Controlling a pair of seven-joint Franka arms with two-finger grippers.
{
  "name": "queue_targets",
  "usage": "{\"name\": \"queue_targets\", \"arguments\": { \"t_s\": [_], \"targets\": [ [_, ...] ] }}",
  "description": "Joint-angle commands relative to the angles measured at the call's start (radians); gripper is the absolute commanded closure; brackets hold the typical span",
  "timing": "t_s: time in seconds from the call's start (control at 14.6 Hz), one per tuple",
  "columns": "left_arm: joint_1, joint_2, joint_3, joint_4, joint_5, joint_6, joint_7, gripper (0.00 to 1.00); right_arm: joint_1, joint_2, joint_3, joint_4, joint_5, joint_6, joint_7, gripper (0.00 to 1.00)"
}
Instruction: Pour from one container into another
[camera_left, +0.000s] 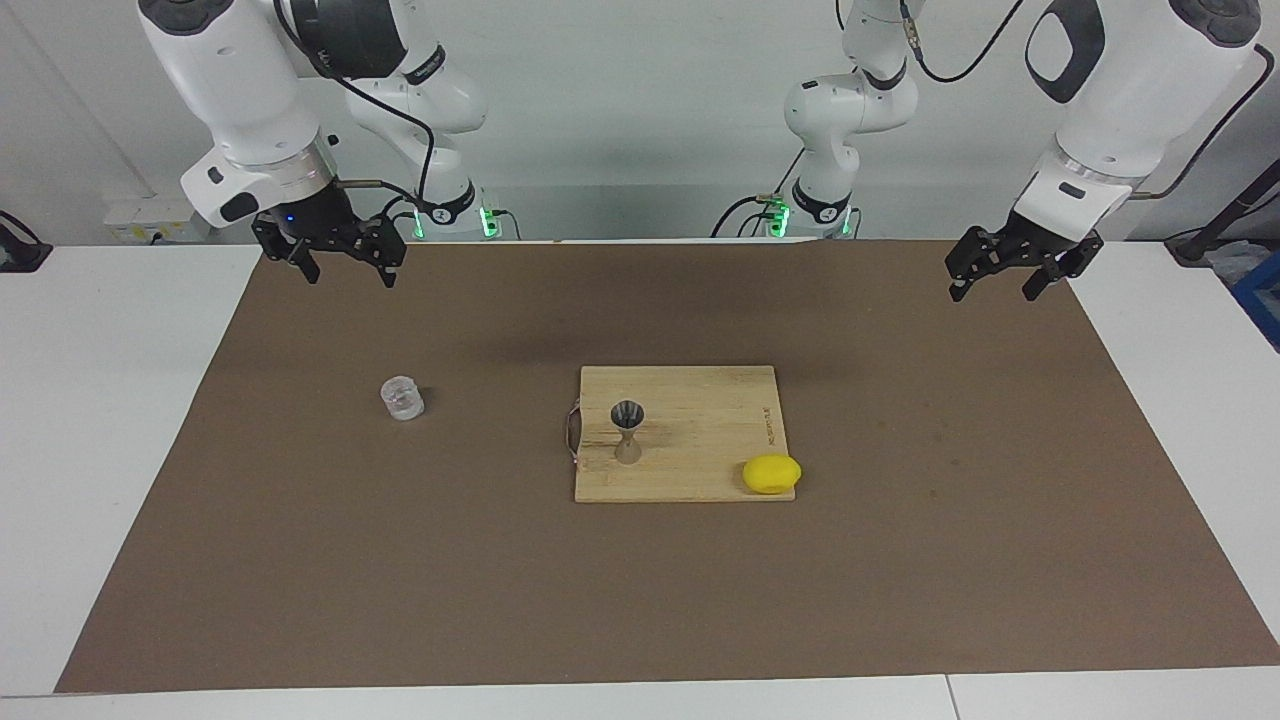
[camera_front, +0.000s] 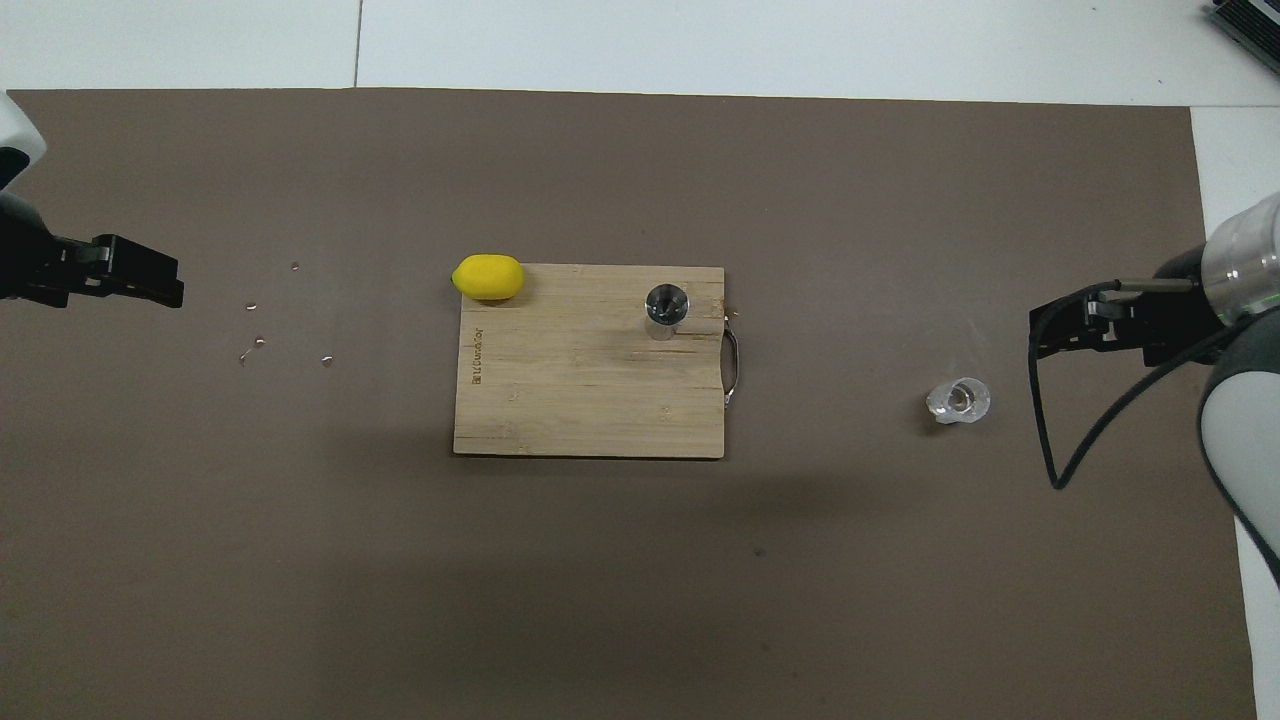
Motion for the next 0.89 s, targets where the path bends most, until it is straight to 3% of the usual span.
{"name": "queue_targets", "arguments": {
  "t_s": [0.0,0.82],
  "targets": [
    [0.01,-0.027,-0.007,-0.034,0.016,0.02,-0.01,0.0,-0.005,0.0,0.002,0.005,0.002,0.01,-0.012,0.0],
    [0.01,-0.027,-0.007,-0.034,0.016,0.02,-0.008,0.0,-0.003,-0.005,0.009,-0.013,-0.036,0.059,-0.013,0.0]
  ]
}}
